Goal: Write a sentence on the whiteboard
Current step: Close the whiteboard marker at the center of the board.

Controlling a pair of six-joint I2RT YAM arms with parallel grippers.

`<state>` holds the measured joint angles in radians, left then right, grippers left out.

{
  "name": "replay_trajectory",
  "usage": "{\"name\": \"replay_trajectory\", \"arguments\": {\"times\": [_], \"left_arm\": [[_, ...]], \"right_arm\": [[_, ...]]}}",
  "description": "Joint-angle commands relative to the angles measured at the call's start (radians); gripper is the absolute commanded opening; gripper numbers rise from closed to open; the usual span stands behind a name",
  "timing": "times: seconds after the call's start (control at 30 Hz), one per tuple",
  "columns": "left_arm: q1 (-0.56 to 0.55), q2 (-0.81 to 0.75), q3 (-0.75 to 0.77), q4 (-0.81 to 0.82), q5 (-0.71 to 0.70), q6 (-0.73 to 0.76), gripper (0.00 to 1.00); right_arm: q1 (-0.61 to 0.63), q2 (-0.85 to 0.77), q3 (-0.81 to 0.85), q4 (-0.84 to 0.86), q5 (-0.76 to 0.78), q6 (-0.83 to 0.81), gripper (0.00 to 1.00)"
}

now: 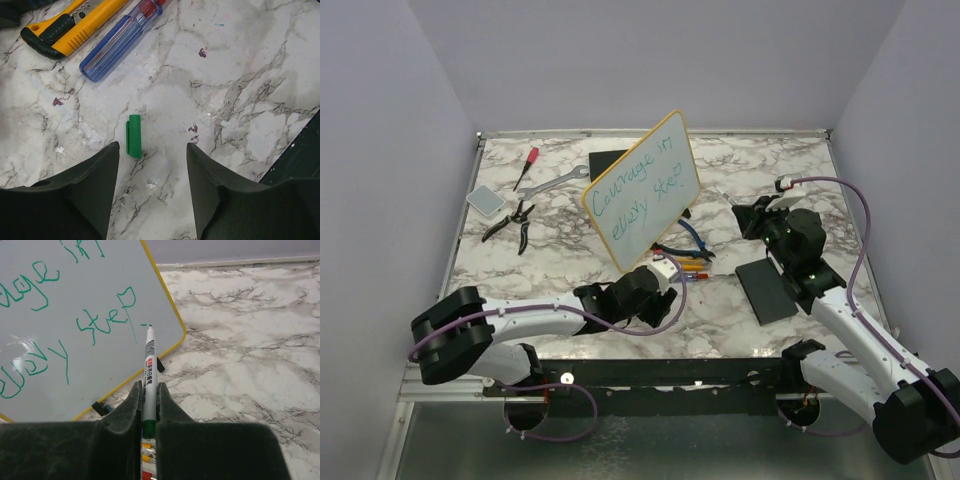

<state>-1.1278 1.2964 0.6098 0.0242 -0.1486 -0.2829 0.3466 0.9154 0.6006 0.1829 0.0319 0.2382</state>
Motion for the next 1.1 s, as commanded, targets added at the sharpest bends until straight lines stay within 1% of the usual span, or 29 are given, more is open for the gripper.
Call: {"name": "replay_trajectory", "arguments": {"times": [0.0, 0.27, 0.47, 0.63, 0.9, 1.07], "left_arm": [[-0.005, 0.09, 0.036, 0.068, -0.03, 0.023, 0.56], [-0.006, 0.148, 0.042, 0.065, -0.064, 0.03, 0.54], [-0.005, 0.18, 0.043, 0.066, -0.062, 0.022, 0.53], [-0.007, 0.183, 0.036, 0.065, -0.065, 0.028, 0.5], [-0.006, 0.198, 0.036, 0.053, -0.055, 0.018, 0.4], [-0.007, 0.206, 0.037, 0.049, -0.056, 0.011, 0.39]], "right_arm": [[-0.001, -0.015, -0.008, -0.026, -0.019, 0.005, 0.01], [-0.002, -0.013, -0.01, -0.027, -0.016, 0.008, 0.01], [-0.002, -0.01, -0.009, -0.026, -0.022, 0.012, 0.01], [-0.002, -0.019, -0.013, -0.03, -0.014, 0.013, 0.01], [-0.001, -0.021, -0.011, -0.039, -0.011, 0.013, 0.01], [-0.002, -0.02, -0.012, -0.039, -0.013, 0.015, 0.01]]}}
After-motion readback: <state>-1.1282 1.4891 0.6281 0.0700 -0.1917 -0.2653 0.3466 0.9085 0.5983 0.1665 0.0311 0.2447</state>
